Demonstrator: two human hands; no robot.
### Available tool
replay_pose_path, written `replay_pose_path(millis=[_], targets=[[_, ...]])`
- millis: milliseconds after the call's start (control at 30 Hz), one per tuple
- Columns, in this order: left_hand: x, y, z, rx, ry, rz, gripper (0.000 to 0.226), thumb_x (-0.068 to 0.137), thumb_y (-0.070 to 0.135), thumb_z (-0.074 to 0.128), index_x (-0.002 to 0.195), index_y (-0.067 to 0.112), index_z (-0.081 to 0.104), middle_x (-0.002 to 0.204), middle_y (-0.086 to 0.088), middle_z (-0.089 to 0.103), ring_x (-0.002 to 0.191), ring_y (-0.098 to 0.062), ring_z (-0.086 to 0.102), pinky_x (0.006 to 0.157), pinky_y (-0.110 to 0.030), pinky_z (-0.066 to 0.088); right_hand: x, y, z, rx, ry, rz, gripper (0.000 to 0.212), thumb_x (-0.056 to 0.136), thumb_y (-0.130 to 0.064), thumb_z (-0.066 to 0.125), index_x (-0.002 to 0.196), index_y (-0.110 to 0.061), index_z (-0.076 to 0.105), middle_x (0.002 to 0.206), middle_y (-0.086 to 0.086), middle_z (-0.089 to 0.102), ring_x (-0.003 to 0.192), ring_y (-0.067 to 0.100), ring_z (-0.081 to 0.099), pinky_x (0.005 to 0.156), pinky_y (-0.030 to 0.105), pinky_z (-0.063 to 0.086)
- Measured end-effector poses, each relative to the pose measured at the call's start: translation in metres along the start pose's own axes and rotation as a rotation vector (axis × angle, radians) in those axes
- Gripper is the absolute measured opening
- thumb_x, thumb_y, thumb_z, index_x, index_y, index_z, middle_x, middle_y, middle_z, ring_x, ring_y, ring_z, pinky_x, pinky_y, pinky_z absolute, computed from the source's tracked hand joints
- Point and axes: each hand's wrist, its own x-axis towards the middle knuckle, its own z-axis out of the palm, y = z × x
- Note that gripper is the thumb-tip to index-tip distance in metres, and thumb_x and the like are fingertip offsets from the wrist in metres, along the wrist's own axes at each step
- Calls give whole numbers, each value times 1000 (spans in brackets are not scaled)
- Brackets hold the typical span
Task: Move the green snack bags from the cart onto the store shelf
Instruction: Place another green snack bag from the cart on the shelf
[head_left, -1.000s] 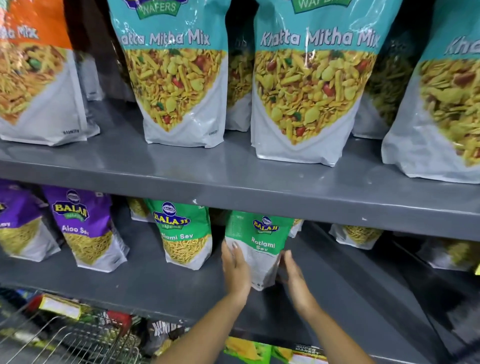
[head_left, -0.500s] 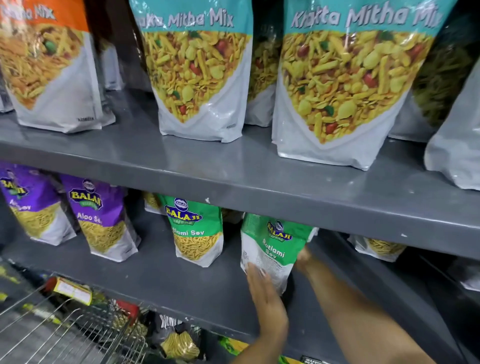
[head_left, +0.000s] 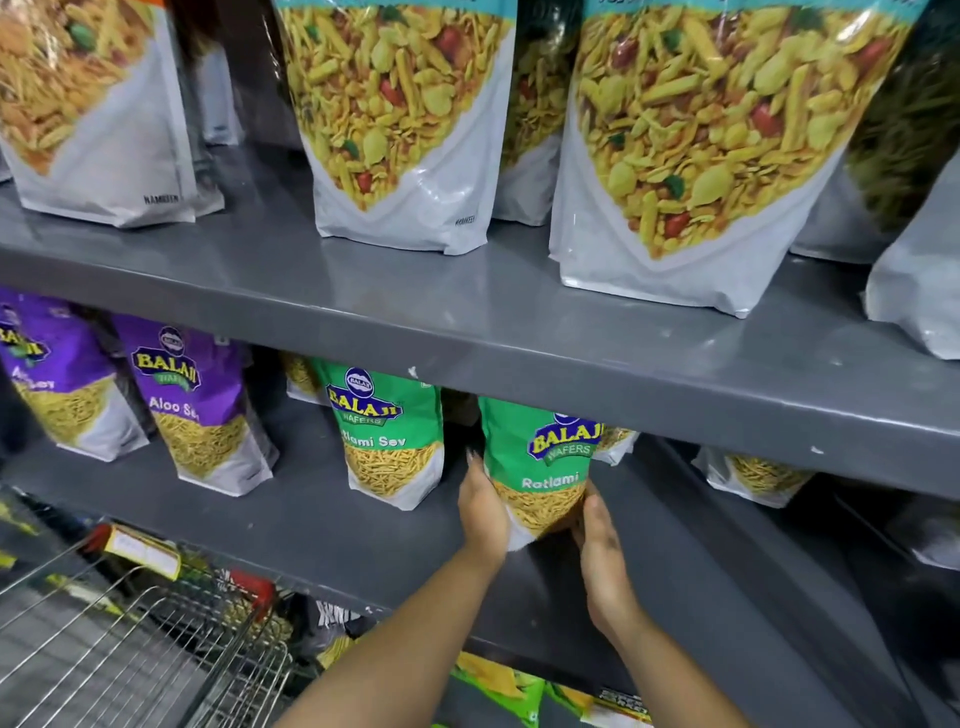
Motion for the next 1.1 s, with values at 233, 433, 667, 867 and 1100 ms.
replay_pose_path(millis=[233,433,667,867,1100], targets=[[91,-26,-14,154,-129,-49,50,63,63,65,87,19,71,105,-15,70,102,-37,64,101,-55,45,-33,13,5,-96,78,-28,68,96,-51,37,154,-17,48,160,3,49,150,16,42,134,47,27],[67,2,-6,115,-209,-66,58,75,60,55,110,16,68,117,-14,68,111,-36,61,106,-57,40,-37,19,3,-169,75,-61,44,114,-15,33,157,-13,43,152,-5,45,141,5,38,124,29,27],[-34,24,-39,54,-167,99,36,101,18,37,130,3,51,131,-3,57,110,5,59,99,-15,45,-66,19,11,-127,219,-156,45,113,-15,45,155,-28,41,142,-31,48,129,-13,48,118,21,33],[-134,23,-160,459,-179,432,37,93,33,43,123,20,60,135,4,59,136,-3,41,111,-18,32,-111,58,74,-311,65,-528,43,92,-27,50,132,-43,58,140,-51,38,130,-19,44,108,1,37],[-140,85,-360,655,471,500,44,90,44,42,121,17,58,128,-1,59,125,-18,52,107,-35,38,-132,69,231,-512,-577,-578,46,98,-27,44,123,4,68,129,8,61,123,7,52,112,-5,26]])
